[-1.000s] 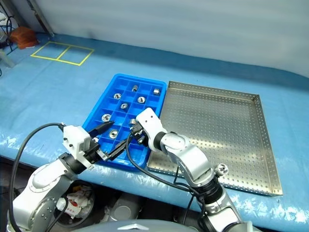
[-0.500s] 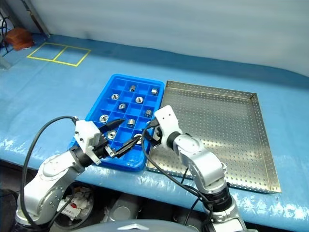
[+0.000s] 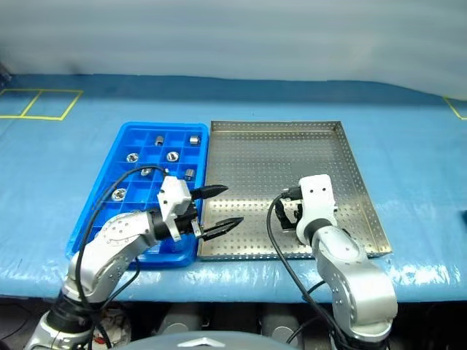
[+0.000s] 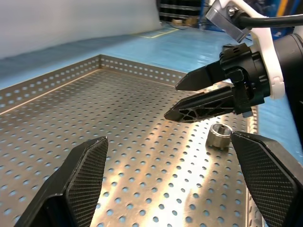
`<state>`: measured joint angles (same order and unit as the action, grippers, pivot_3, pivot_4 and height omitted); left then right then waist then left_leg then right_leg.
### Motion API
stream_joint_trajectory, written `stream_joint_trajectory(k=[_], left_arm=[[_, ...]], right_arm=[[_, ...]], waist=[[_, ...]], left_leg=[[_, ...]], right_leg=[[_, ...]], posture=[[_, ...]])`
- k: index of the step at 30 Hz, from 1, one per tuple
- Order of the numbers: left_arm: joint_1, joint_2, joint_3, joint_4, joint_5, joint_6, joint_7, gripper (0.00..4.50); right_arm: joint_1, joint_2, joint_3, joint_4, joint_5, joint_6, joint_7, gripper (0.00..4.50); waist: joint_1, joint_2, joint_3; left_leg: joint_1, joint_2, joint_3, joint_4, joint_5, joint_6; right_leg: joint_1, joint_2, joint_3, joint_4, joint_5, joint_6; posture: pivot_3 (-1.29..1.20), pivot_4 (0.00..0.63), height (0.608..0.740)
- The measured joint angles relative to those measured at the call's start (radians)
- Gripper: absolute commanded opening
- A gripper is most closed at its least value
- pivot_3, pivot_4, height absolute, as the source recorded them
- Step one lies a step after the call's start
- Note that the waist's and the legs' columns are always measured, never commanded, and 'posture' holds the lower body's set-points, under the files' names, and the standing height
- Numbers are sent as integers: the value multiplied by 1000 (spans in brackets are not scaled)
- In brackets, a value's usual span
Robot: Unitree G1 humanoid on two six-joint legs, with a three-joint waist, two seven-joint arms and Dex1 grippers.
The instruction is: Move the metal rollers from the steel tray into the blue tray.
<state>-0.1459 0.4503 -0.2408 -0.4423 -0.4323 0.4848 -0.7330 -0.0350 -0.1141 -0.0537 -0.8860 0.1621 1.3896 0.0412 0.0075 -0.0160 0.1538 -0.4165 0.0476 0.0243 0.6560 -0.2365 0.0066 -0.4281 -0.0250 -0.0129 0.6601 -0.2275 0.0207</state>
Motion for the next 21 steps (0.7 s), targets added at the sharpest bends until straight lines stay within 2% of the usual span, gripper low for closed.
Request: stream_joint_trajectory(k=[7,17,21], left_arm=[[-16,-8,-16,15,2,-13,-32,4500],[-6,-8,-16,15,20,-13,-31,4500],[2,-8,-16,13,21,-13,-27,4500]], right_arm=[[70,35,0,7,-23,13,-34,4427],[107,50,-24,77,-36,-3,-32,4427],[99,47,-28,93,-36,8,-23,3226]], waist=[[-27,0,0],[-26,0,0],[-25,0,0]], left_leg=[[1,0,1,0,0,0],[1,-1,2,0,0,0],[1,-1,2,1,0,0]], right_leg=[[0,0,2,0,0,1],[0,-1,3,0,1,1],[0,-1,3,0,1,1]], posture=[[-17,150,740],[14,150,740],[45,150,740]])
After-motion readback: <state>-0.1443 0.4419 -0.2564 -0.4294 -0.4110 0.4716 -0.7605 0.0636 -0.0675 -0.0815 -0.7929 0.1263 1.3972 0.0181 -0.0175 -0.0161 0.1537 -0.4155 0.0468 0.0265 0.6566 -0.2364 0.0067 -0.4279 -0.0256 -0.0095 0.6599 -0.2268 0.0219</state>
